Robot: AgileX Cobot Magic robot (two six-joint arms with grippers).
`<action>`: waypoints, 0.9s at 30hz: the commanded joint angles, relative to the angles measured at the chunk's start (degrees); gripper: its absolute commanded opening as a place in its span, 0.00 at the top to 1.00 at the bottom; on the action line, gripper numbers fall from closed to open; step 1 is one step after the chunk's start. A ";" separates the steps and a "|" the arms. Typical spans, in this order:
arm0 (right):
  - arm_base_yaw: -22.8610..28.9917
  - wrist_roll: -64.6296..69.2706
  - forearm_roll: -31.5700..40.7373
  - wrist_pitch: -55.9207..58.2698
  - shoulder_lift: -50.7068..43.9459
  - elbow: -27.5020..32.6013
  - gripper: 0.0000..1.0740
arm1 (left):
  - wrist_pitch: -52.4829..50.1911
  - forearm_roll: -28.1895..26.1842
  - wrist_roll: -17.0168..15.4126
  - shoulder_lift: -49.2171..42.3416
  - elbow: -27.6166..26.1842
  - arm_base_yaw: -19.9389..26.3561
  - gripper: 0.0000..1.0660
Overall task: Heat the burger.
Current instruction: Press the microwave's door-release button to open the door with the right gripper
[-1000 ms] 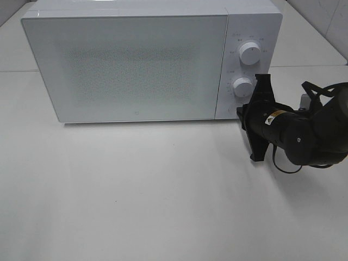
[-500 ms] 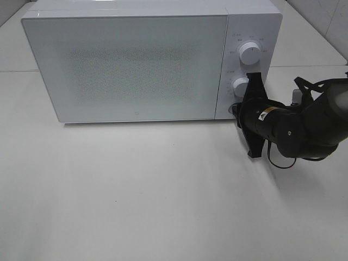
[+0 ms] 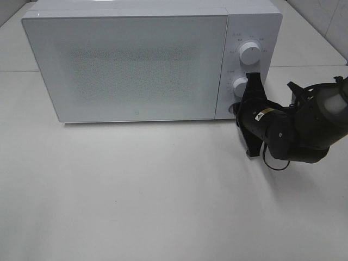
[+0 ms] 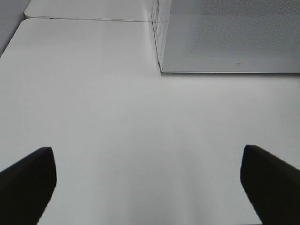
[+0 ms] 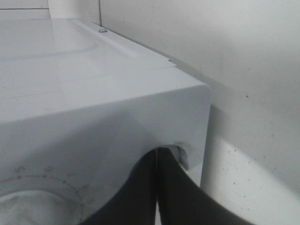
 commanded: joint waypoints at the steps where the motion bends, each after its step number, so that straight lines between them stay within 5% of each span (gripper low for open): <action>1: -2.01 -2.69 5.39 -18.96 -1.60 -5.44 1.00 | -0.11 0.06 -0.29 -0.74 0.06 0.23 0.06; 11: -3.32 -6.47 6.65 -22.46 -1.60 -10.43 1.00 | -0.11 0.06 -0.29 -0.74 0.06 0.23 0.06; 27: -0.97 -4.98 7.05 -15.36 -1.60 -5.33 1.00 | -0.11 0.06 -0.29 -0.74 0.06 0.23 0.06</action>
